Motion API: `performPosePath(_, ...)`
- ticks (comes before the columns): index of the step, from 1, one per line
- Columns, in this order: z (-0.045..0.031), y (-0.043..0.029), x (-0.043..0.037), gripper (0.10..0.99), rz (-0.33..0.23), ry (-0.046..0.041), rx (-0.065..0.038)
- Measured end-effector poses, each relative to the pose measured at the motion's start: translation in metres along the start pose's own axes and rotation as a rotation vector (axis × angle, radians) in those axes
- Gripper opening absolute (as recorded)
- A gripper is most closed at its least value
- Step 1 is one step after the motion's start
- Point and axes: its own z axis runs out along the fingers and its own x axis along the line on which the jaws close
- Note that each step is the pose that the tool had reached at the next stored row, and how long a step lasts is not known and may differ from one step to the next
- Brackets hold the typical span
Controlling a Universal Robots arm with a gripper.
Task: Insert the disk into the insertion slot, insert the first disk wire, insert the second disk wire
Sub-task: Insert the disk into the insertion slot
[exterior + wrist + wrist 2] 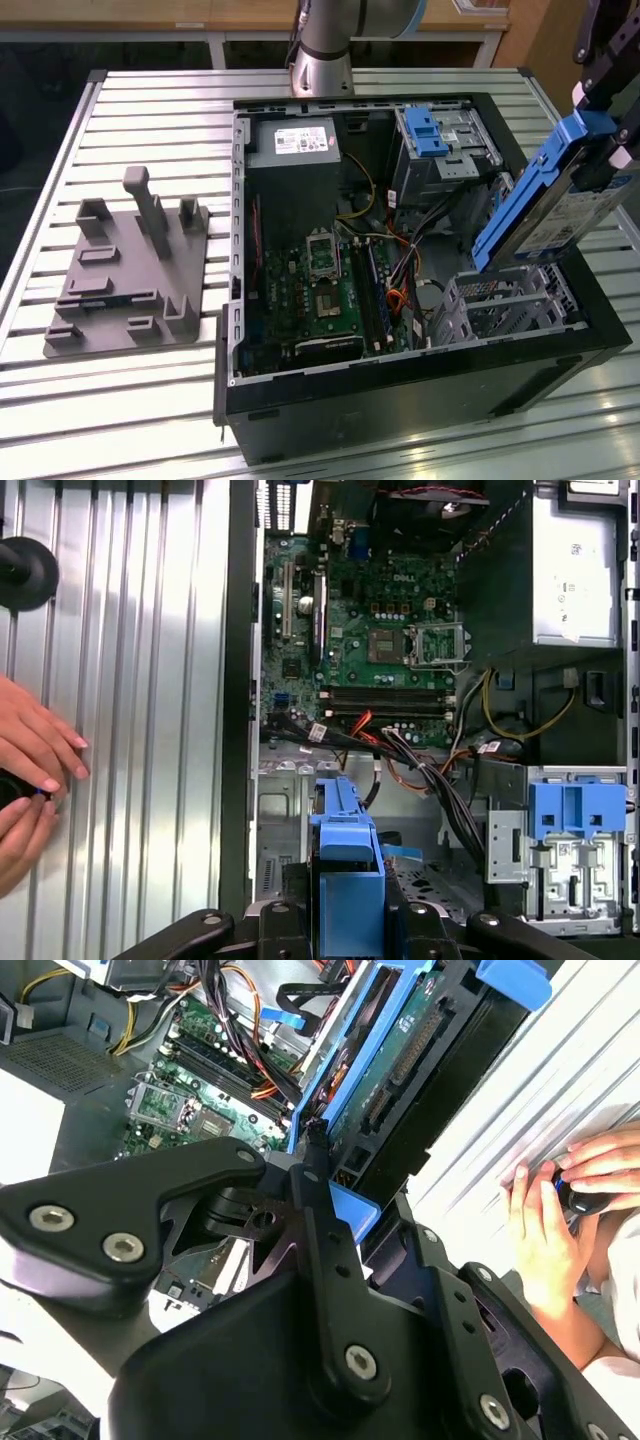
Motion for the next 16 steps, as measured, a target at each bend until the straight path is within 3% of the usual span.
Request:
performPosePath(5,0.0038,-0.0002,-0.0011,0.365,0.001,0.0139,0.000)
performPosePath(16,0.0154,-0.0008,-0.0053,0.365,0.001,0.0251,-0.001)
